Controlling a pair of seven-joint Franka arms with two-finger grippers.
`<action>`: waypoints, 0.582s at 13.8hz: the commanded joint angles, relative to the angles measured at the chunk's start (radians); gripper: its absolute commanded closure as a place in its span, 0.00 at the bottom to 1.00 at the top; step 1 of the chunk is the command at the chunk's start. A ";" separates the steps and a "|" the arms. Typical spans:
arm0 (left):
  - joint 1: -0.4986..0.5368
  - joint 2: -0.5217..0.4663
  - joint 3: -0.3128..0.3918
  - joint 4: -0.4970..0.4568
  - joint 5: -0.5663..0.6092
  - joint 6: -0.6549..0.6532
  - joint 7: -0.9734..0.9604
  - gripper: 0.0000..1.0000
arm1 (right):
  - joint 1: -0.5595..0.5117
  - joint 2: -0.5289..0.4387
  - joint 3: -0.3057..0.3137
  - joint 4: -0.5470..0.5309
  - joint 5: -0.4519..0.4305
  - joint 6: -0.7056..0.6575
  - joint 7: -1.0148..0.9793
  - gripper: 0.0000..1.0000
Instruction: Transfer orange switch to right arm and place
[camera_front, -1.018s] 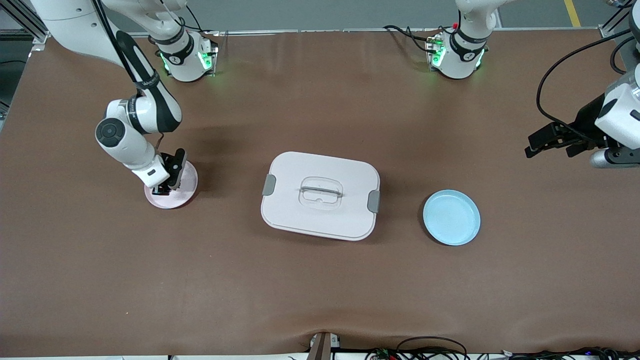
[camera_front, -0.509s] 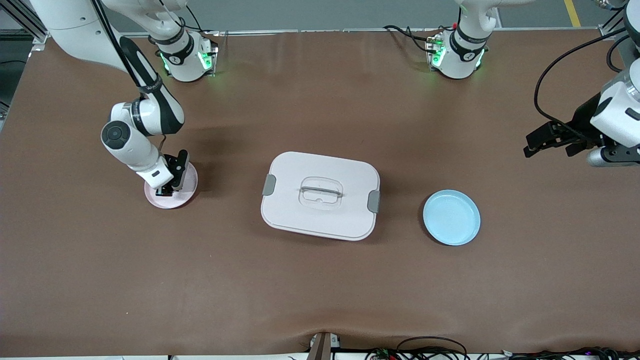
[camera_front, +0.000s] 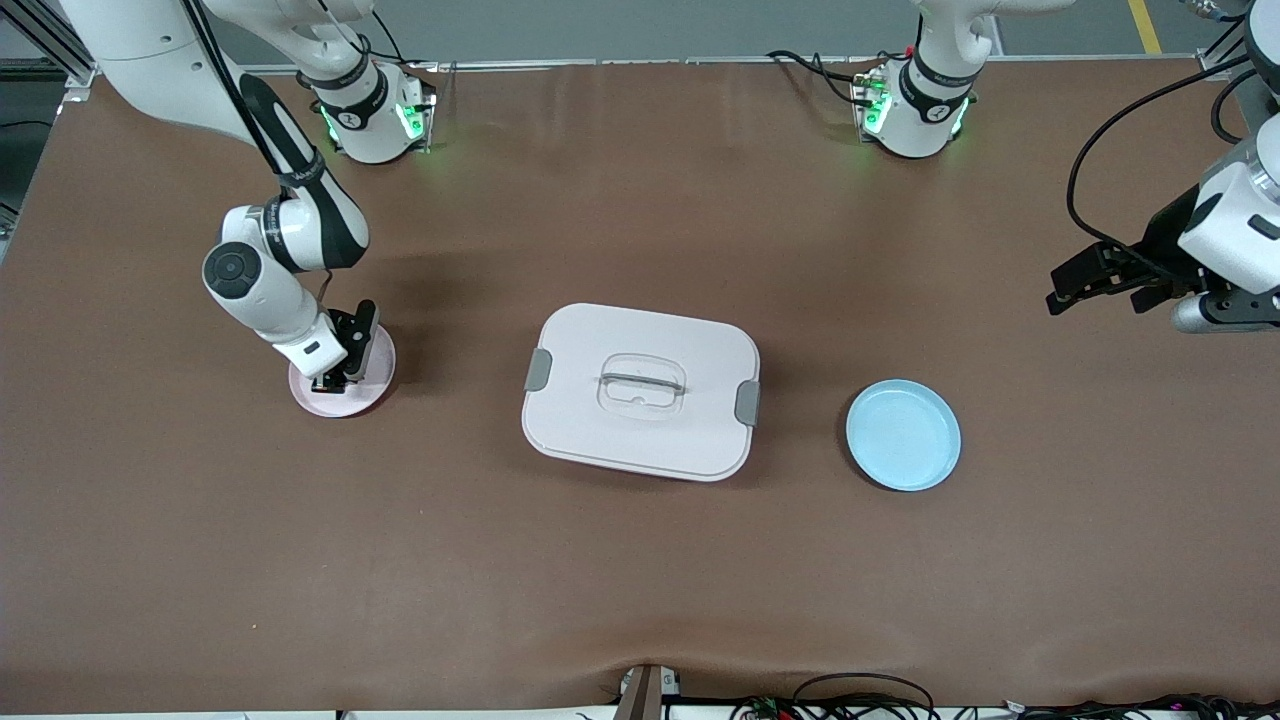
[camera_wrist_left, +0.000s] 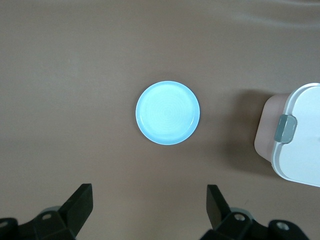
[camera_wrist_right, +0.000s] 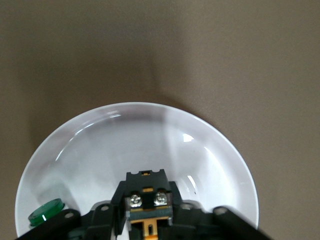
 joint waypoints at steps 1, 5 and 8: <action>-0.009 -0.024 0.006 0.000 0.016 0.006 0.014 0.00 | -0.042 0.010 0.012 0.020 -0.019 0.000 0.009 0.00; 0.067 -0.060 -0.075 0.003 0.014 0.006 0.009 0.00 | -0.043 0.008 0.012 0.033 -0.018 -0.009 0.012 0.00; 0.070 -0.080 -0.077 -0.004 0.014 0.000 0.005 0.00 | -0.043 -0.004 0.014 0.066 -0.016 -0.081 0.014 0.00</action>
